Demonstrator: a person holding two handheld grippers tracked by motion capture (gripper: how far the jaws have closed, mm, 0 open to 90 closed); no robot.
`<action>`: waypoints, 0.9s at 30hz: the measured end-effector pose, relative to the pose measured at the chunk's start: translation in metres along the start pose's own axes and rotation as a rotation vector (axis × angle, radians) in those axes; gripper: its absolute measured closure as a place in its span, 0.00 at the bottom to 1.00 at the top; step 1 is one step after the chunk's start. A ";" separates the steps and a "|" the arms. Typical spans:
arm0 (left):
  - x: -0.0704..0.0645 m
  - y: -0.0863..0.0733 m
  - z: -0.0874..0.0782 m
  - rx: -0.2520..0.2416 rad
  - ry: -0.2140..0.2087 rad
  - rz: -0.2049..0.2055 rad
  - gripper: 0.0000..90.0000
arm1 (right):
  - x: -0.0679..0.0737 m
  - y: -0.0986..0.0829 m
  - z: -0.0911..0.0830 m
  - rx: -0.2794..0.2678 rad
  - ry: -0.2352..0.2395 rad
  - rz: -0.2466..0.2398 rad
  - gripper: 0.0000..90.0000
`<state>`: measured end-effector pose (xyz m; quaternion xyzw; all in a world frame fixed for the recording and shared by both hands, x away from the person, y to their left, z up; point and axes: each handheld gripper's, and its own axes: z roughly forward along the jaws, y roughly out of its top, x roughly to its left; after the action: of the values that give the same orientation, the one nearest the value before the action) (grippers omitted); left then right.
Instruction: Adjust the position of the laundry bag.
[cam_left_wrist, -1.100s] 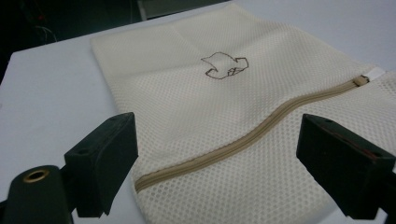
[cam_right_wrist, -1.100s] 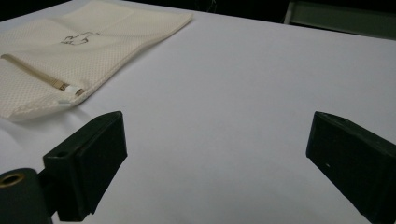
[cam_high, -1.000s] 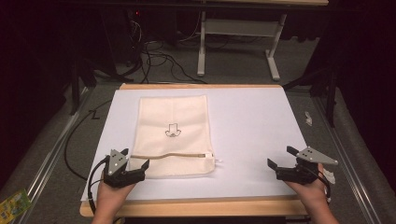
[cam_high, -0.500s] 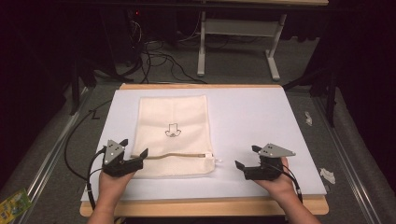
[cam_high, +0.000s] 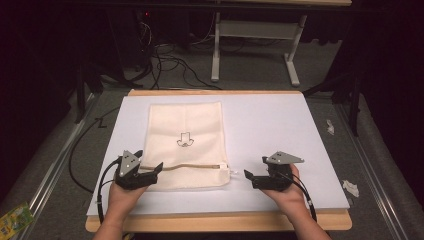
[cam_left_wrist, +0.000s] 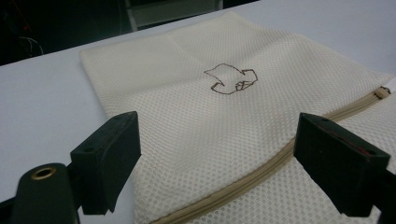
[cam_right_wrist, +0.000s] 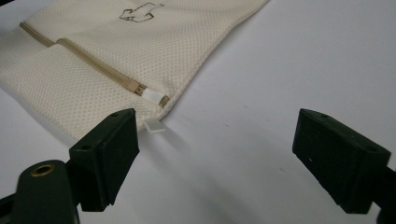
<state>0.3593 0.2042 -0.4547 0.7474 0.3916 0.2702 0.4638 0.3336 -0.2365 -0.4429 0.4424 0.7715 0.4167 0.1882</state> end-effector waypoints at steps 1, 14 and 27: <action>0.003 0.000 0.000 -0.007 0.003 -0.018 0.17 | 0.001 0.001 0.004 -0.002 0.008 -0.004 0.17; 0.008 -0.001 -0.006 -0.015 0.018 -0.090 0.18 | 0.014 0.025 0.081 0.053 0.094 0.016 0.33; 0.006 -0.005 -0.007 -0.002 0.028 -0.068 0.18 | 0.036 0.044 0.127 0.149 -0.031 -0.143 0.94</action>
<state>0.3554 0.2138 -0.4556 0.7294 0.4231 0.2650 0.4677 0.4211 -0.1344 -0.4779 0.4054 0.8268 0.3370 0.1961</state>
